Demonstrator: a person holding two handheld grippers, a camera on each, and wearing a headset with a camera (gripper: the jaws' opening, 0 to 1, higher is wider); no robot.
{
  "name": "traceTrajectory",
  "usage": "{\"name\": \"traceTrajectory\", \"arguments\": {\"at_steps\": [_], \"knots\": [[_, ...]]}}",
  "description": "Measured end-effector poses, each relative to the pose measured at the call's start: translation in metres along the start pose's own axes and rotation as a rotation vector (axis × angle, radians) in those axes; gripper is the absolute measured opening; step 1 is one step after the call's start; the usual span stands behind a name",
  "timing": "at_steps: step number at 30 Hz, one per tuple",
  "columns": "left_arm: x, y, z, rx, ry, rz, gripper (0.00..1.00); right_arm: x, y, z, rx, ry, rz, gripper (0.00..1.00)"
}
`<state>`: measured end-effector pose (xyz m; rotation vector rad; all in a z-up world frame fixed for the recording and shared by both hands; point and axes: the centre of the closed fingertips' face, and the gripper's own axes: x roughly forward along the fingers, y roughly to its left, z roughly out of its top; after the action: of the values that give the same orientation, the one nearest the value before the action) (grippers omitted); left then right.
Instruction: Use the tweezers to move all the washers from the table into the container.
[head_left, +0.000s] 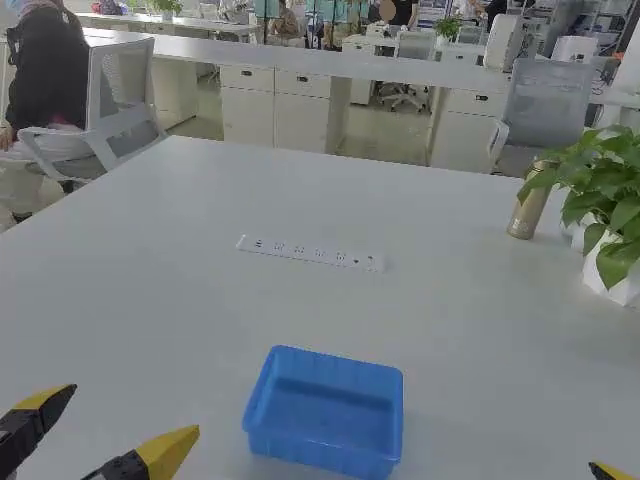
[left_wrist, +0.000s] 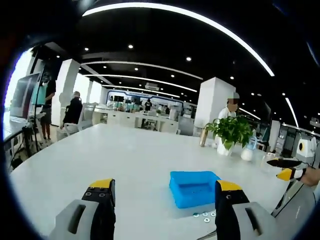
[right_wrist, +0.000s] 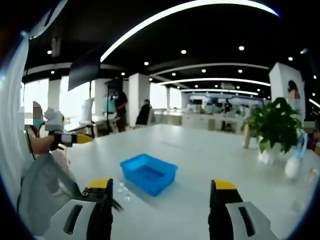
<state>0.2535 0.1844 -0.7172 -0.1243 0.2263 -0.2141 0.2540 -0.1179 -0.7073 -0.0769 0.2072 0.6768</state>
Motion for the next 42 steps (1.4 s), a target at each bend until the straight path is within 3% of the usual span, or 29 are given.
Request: {"name": "traceTrajectory", "arguments": {"at_steps": [11, 42], "knots": [[-0.0001, 0.0025, -0.0016, 0.009, 0.004, 0.005, 0.82, 0.0016, 0.0028, -0.0021, 0.004, 0.010, 0.018, 0.77], [-0.0020, 0.0015, -0.0009, -0.003, -0.002, 0.001, 0.80, 0.0005, 0.0002, -0.0030, -0.005, 0.016, 0.001, 0.76]]}}
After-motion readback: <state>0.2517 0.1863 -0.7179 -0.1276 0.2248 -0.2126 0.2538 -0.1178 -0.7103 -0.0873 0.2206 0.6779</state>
